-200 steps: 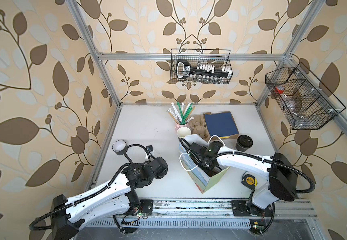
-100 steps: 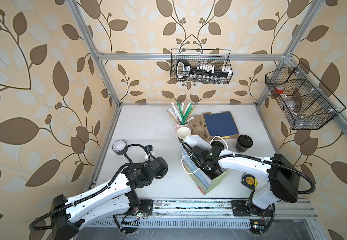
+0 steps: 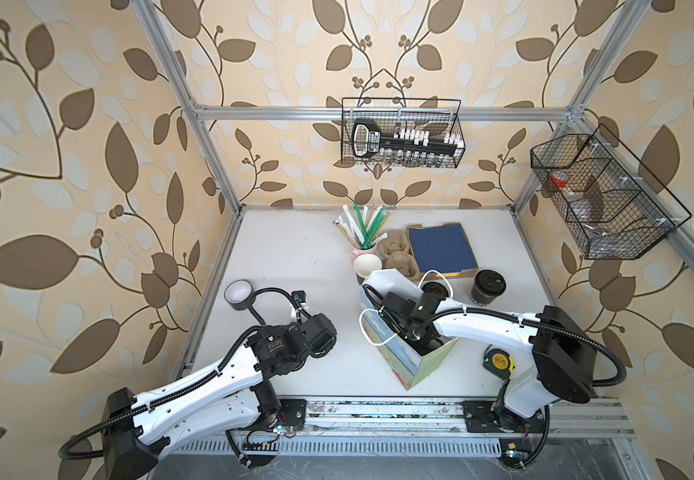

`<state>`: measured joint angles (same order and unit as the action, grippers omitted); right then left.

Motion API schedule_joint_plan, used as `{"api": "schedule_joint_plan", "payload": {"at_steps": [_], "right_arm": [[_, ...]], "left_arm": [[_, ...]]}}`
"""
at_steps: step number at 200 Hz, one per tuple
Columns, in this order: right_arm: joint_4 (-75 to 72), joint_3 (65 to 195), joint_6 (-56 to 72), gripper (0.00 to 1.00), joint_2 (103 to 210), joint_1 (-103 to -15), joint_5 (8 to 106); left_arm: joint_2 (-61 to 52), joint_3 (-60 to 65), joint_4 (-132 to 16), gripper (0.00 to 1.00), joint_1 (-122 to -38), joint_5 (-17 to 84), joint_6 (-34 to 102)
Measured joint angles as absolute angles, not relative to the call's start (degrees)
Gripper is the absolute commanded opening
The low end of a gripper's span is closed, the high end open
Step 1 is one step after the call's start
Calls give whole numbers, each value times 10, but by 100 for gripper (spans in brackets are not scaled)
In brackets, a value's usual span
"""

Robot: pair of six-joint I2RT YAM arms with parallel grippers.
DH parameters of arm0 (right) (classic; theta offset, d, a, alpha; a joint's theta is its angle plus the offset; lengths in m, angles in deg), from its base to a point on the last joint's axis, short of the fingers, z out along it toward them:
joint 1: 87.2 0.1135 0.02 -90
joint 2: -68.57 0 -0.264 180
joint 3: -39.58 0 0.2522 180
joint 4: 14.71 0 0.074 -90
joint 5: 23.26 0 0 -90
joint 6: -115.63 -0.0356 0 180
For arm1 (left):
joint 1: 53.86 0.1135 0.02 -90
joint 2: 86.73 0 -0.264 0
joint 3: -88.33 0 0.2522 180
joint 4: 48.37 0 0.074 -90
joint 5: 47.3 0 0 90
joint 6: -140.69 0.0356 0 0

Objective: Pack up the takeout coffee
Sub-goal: 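Open right gripper and lift it out of the bag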

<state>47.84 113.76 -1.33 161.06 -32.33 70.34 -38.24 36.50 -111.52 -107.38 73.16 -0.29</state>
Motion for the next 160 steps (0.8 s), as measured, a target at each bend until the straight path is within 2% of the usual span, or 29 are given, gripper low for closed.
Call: {"api": "schedule_joint_plan", "payload": {"at_steps": [83, 160], "right_arm": [[513, 1175, -18, 67, 1599, -310, 714], [539, 1225, -19, 69, 1579, -311, 728]], "left_arm": [[-382, 365, -1115, 99, -1074, 732, -3], [-381, 365, -1115, 99, -1074, 732, -3]]}}
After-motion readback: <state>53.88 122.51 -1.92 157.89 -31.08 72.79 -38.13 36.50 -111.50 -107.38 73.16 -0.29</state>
